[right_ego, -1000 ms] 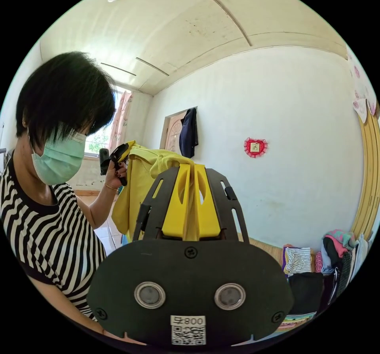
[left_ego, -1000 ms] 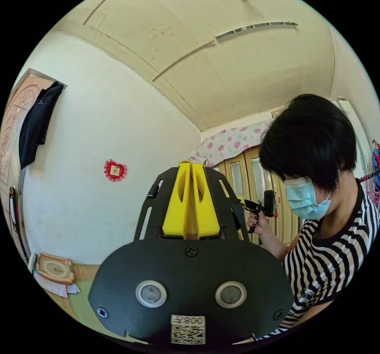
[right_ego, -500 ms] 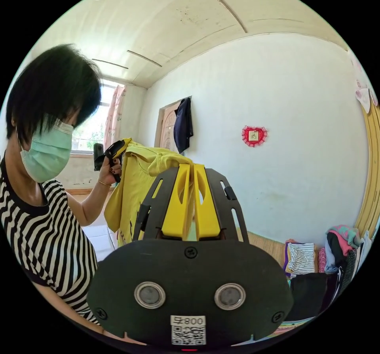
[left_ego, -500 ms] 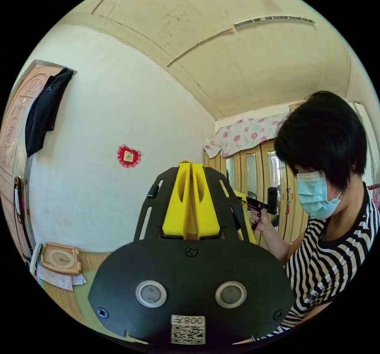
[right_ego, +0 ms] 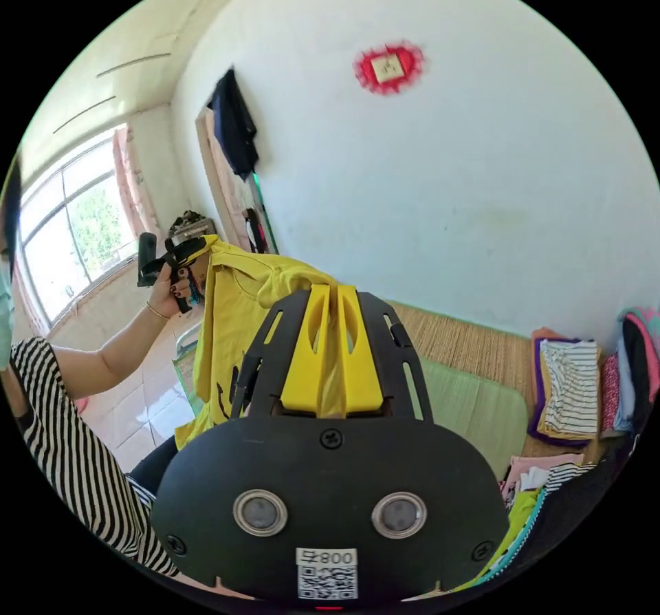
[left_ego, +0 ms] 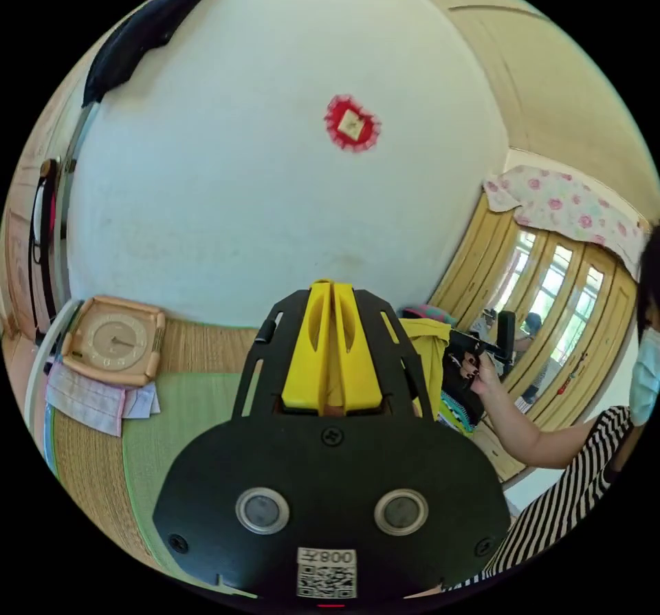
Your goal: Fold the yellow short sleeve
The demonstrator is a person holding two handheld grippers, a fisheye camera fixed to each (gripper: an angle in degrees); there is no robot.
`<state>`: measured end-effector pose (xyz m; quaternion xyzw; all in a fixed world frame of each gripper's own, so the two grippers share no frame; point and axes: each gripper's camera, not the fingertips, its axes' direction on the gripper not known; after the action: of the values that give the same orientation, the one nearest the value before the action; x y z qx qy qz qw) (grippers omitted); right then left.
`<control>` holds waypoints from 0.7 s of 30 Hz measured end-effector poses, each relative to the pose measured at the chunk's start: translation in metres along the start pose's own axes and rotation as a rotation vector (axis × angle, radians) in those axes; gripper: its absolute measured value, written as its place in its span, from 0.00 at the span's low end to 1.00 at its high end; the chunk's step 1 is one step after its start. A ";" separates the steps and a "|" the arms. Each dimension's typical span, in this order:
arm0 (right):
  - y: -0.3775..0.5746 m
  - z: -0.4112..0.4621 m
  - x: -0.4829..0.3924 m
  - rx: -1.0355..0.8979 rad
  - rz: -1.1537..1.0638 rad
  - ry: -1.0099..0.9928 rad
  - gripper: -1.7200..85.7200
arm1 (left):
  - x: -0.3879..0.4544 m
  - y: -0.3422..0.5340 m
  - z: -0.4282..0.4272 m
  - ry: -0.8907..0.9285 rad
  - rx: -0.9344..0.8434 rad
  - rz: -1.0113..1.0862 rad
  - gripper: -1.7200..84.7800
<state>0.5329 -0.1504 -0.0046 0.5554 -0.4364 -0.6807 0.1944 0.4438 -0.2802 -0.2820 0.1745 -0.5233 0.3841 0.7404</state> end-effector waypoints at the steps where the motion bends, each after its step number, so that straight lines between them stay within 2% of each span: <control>1: -0.008 0.023 0.015 -0.035 0.028 -0.004 0.04 | -0.027 -0.004 0.054 -0.045 -0.064 -0.057 0.04; 3: -0.027 0.116 0.073 -0.185 0.147 0.007 0.05 | -0.067 -0.005 0.134 -0.075 -0.177 -0.120 0.05; 5: -0.029 0.174 0.112 -0.281 0.252 0.029 0.05 | -0.117 0.010 0.228 -0.164 -0.353 -0.221 0.08; 8: -0.022 0.232 0.148 -0.367 0.336 0.056 0.05 | -0.151 0.037 0.295 -0.226 -0.484 -0.281 0.10; 11: -0.009 0.257 0.141 -0.371 0.300 -0.002 0.06 | -0.156 0.063 0.320 -0.178 -0.543 -0.256 0.10; 15: 0.019 0.287 0.090 -0.460 0.212 -0.025 0.09 | -0.142 0.099 0.327 -0.144 -0.624 -0.234 0.11; 21: 0.014 0.343 0.040 -0.587 0.164 0.041 0.10 | -0.121 0.109 0.370 -0.189 -0.701 -0.276 0.13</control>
<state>0.2000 -0.0581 -0.0153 0.4522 -0.2605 -0.7483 0.4095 0.1059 -0.5015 -0.2624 0.0142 -0.6605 0.0606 0.7482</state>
